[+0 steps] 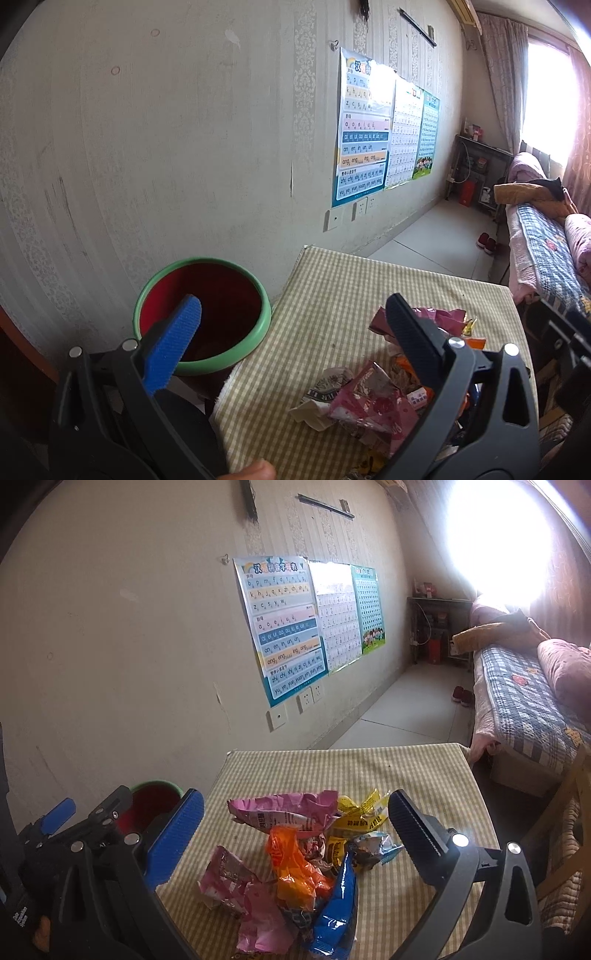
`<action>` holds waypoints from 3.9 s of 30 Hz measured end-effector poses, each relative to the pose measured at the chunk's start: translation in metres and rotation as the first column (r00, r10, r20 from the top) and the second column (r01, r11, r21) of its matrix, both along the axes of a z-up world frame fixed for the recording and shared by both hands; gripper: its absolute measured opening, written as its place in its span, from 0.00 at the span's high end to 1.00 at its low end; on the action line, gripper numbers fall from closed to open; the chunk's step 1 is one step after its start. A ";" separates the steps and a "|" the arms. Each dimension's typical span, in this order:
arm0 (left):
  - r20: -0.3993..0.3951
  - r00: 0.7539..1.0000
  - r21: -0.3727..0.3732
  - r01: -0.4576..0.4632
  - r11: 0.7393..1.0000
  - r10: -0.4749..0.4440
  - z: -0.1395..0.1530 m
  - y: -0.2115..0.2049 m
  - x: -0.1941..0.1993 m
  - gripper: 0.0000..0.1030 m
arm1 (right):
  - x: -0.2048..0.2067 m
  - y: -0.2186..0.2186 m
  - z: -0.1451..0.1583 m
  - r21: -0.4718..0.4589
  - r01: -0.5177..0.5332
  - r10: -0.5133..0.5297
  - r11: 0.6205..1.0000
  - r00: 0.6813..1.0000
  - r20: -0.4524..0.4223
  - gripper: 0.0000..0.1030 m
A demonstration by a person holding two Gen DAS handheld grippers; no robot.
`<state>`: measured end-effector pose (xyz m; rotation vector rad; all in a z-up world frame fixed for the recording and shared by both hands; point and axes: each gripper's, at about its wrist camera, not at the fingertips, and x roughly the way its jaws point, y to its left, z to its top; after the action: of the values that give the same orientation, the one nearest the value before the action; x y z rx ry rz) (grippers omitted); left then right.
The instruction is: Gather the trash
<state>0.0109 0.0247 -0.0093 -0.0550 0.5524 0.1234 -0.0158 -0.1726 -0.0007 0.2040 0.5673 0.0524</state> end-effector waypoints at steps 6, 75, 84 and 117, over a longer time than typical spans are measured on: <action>-0.034 0.999 0.000 0.019 1.000 -0.019 -0.002 -0.003 0.001 0.05 | -0.005 0.001 0.003 -0.036 0.025 -0.024 0.999 0.999 0.026 0.07; -0.133 0.989 0.017 0.062 0.998 -0.059 -0.036 0.005 0.017 0.05 | 0.009 -0.008 -0.040 -0.036 -0.029 0.025 0.999 0.993 -0.117 0.07; -0.275 0.959 0.031 0.079 0.996 -0.067 -0.076 0.001 0.032 0.05 | 0.018 -0.012 -0.066 -0.003 -0.077 0.075 0.997 0.977 -0.199 0.07; -0.351 0.868 -0.193 0.301 0.934 -0.353 -0.101 -0.013 0.053 0.99 | 0.036 -0.009 -0.101 0.206 -0.243 0.293 0.948 0.919 -0.265 0.87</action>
<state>0.0636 0.0120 -0.1107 -0.0662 0.9523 -0.2436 0.0202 -0.1811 -0.1013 0.3015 0.8864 0.3442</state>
